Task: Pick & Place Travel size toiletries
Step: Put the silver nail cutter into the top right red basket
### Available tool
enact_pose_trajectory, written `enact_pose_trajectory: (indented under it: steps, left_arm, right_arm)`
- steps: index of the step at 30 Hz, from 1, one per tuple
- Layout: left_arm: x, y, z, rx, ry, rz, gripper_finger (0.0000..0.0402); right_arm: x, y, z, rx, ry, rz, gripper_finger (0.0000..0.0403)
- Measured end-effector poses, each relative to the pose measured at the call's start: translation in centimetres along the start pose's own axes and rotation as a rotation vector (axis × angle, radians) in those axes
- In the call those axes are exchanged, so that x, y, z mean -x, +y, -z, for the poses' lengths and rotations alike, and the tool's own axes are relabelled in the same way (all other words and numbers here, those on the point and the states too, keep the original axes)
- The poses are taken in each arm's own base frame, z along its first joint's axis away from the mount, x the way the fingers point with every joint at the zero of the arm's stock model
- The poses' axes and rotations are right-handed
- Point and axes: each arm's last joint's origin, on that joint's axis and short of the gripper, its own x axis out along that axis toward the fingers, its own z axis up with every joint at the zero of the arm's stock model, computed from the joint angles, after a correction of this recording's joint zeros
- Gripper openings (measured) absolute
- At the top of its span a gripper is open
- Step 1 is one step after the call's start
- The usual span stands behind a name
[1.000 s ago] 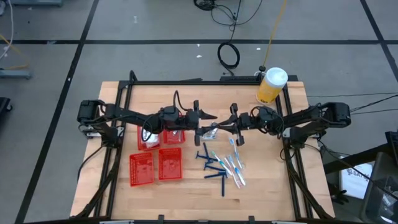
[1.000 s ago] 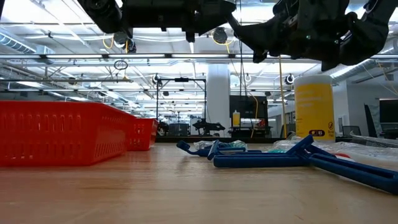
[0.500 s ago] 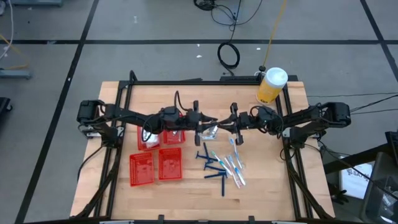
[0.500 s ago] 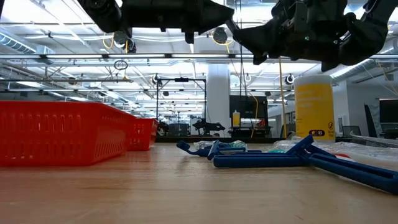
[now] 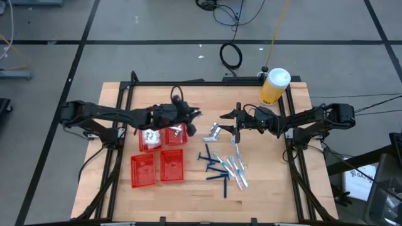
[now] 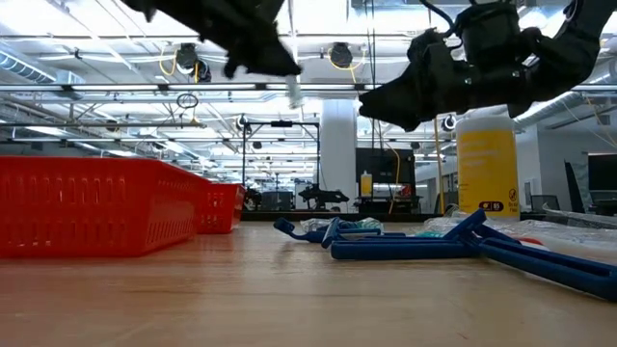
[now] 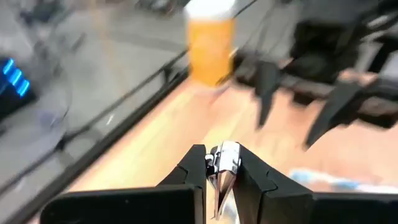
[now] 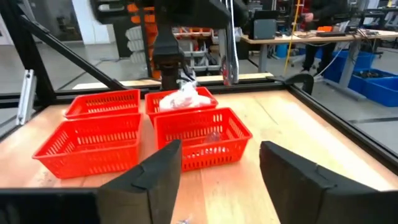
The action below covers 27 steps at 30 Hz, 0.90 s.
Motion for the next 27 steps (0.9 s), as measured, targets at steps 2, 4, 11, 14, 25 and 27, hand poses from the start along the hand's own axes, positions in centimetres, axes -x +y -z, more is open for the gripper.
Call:
enact_pose_trajectory:
  steps: [2, 4, 11, 14, 25, 27]
  left_arm:
    - [0.7, 0.5, 0.6, 0.051, 0.088, -0.044, 0.0033]
    - [1.2, 0.6, 1.5, 0.1, 0.182, -0.083, 0.0033]
    - [2.2, 0.2, 4.5, 0.261, 0.426, -0.183, 0.0033]
    - [2.6, -0.2, 4.9, 0.3, 0.453, -0.198, 0.0033]
    - [3.0, 0.0, 7.0, 0.343, 0.516, -0.243, 0.0033]
    - [2.8, 0.3, 7.4, 0.363, 0.511, -0.247, 0.0033]
  right_arm:
    - [0.0, -0.2, 0.0, -0.001, 0.005, 0.007, 0.0215]
    - [0.0, -0.4, 0.1, 0.001, 0.013, 0.015, 0.0218]
    - [0.1, -0.9, 0.4, 0.002, 0.045, 0.038, 0.0208]
    - [0.2, -1.0, 0.6, -0.001, 0.064, 0.042, 0.0204]
    - [0.2, -1.0, 0.7, -0.002, 0.069, 0.042, 0.0201]
    - [0.2, -1.0, 0.6, -0.001, 0.063, 0.042, 0.0201]
